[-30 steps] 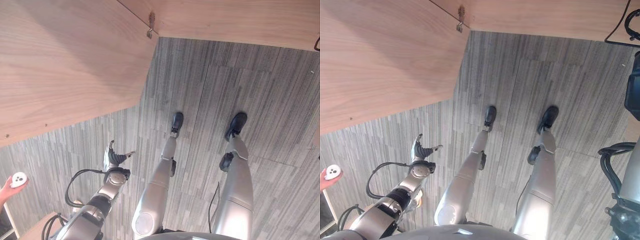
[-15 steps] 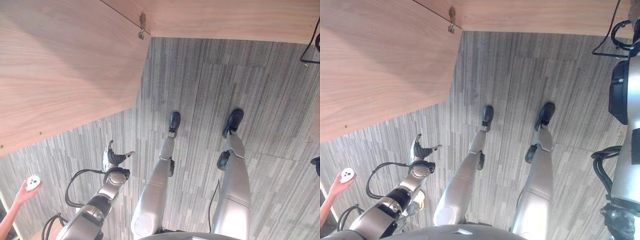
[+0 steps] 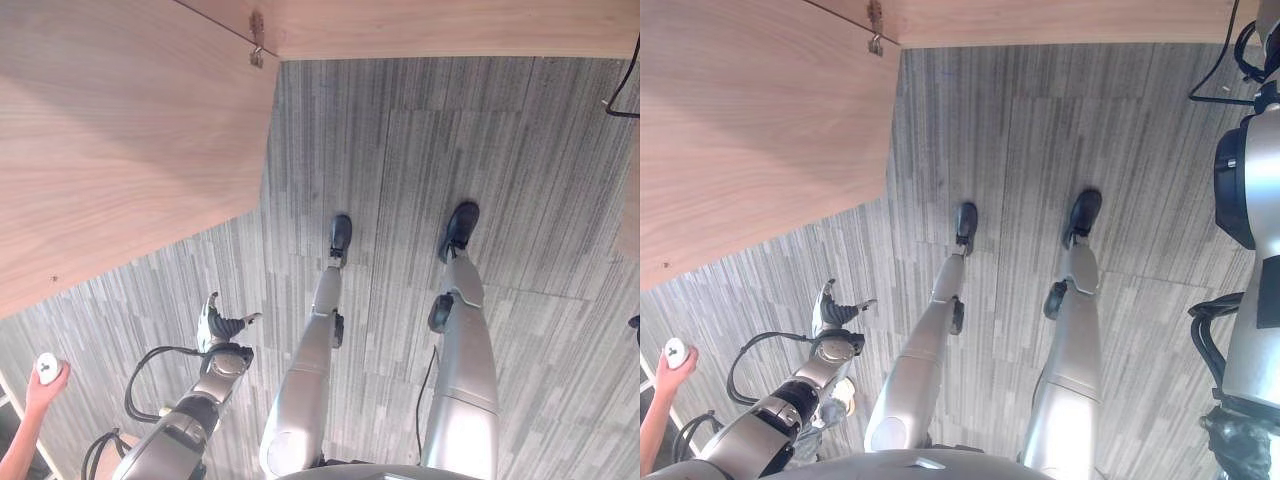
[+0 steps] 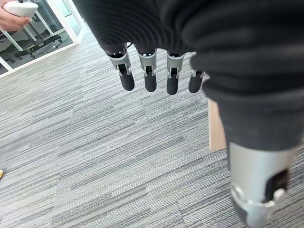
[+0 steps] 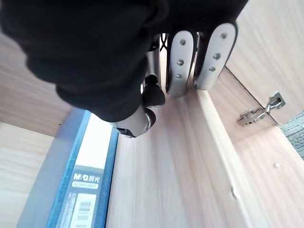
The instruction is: Put the empty folder in the office cabinet
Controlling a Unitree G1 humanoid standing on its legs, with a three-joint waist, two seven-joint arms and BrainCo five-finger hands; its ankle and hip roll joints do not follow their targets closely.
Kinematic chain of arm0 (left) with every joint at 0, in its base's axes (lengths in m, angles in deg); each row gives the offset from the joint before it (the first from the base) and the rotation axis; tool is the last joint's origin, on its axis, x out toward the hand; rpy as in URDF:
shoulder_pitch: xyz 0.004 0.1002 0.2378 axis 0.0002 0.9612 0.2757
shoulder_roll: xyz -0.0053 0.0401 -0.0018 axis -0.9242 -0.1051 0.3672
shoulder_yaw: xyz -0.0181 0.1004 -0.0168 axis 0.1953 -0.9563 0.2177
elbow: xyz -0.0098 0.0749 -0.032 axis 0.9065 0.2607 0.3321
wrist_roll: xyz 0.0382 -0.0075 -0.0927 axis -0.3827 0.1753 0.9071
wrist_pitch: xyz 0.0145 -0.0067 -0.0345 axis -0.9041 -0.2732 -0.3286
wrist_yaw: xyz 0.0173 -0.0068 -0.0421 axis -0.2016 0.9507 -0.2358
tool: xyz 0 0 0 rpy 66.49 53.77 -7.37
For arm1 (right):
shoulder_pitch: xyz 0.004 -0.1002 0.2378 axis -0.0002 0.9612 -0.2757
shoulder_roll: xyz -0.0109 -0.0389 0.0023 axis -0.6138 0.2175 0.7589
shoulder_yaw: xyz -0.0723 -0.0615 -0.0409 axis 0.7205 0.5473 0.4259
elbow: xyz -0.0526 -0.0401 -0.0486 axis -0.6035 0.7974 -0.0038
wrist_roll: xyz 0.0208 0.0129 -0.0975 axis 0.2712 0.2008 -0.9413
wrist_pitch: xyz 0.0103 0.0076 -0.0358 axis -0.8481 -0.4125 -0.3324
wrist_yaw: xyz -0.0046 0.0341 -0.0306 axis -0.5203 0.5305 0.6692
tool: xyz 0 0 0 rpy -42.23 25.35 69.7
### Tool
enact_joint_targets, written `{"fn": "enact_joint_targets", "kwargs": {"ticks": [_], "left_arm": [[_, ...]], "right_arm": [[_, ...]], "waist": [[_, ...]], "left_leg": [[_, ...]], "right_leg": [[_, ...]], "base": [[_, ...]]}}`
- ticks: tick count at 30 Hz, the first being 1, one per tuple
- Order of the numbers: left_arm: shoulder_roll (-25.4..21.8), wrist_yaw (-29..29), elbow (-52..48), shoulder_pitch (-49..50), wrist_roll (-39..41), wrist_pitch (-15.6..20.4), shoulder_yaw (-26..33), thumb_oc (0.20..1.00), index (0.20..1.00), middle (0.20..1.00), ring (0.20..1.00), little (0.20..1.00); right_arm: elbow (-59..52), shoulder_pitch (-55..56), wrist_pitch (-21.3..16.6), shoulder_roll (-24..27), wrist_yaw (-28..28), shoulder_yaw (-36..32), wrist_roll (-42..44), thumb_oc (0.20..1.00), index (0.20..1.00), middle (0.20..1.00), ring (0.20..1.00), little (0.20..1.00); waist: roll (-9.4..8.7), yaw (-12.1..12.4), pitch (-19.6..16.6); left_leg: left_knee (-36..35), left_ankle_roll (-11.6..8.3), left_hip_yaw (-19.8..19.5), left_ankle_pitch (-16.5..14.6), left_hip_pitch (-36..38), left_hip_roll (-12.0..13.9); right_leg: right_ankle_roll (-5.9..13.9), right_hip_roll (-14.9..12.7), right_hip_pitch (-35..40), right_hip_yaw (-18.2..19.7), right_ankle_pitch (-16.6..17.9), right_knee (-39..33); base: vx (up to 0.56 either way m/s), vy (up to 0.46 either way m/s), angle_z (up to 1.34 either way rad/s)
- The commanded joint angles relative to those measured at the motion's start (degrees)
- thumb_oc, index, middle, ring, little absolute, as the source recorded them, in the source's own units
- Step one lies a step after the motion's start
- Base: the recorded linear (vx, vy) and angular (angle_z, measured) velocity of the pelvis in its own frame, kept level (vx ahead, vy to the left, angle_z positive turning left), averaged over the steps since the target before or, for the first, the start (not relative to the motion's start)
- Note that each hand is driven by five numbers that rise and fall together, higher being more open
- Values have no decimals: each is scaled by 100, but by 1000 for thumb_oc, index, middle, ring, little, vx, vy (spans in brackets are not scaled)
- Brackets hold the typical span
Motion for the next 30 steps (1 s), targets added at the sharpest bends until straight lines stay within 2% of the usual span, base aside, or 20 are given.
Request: {"fn": "enact_joint_targets", "kwargs": {"ticks": [1, 4, 7, 11, 18, 27, 30], "left_arm": [[-558, -154, 260, -3, 182, 23, 73, 1000, 1000, 1000, 1000, 1000], [-607, -219, 176, -19, 197, 47, 102, 1000, 1000, 1000, 1000, 1000], [-627, -206, 170, -28, 189, 54, 111, 1000, 1000, 1000, 1000, 1000], [-715, -90, 78, 42, 119, 77, 154, 1000, 1000, 1000, 1000, 1000], [-743, 70, 29, 195, -41, 79, 178, 1000, 1000, 1000, 1000, 1000], [-729, 244, 177, 199, -171, 9, 51, 1000, 1000, 1000, 1000, 1000], [-712, 274, 252, 136, -218, -6, 0, 1000, 1000, 1000, 1000, 1000]], "right_arm": [[-259, -573, -330, 57, -223, 854, -659, 200, 200, 200, 200, 200], [-326, -628, -258, -12, -330, 939, -907, 200, 200, 200, 200, 200], [-325, -718, -205, -45, -145, 1071, -944, 200, 200, 200, 200, 200], [-417, -771, -95, -139, 370, 1438, -1288, 200, 200, 200, 200, 200], [-740, -819, -209, -278, 779, 1797, -1511, 200, 200, 200, 200, 200], [-1143, -827, -386, -465, 1244, 1915, -1083, 200, 200, 200, 200, 200], [-1122, -784, -484, -486, 1236, 1853, -920, 200, 200, 200, 200, 200]], "waist": [[-92, 260, 305], [-71, 244, 283], [-83, 238, 272], [-83, 270, 252], [-33, 354, 244], [-18, 439, 200], [-22, 432, 187]], "left_leg": [[-62, -577, -398, -1486, 1417, 309], [-62, -569, -376, -1512, 1477, 306], [-62, -575, -371, -1520, 1484, 301], [-62, -577, -375, -1526, 1498, 289], [-62, -576, -393, -1501, 1522, 299], [-62, -595, -439, -1493, 1525, 297], [-62, -600, -442, -1493, 1545, 291]], "right_leg": [[593, -87, 144, 159, -893, 287], [607, -84, 118, 186, -890, 369], [606, -90, 129, 194, -891, 351], [609, -80, 115, 194, -869, 394], [597, -94, 67, 212, -885, 508], [575, -116, 52, 184, -944, 612], [572, -119, 47, 197, -954, 634]], "base": [[36, 43, -3], [15, 31, -1], [0, 0, 0], [0, 0, 0], [0, 0, 0], [0, -1, 0], [0, 0, 0]]}}
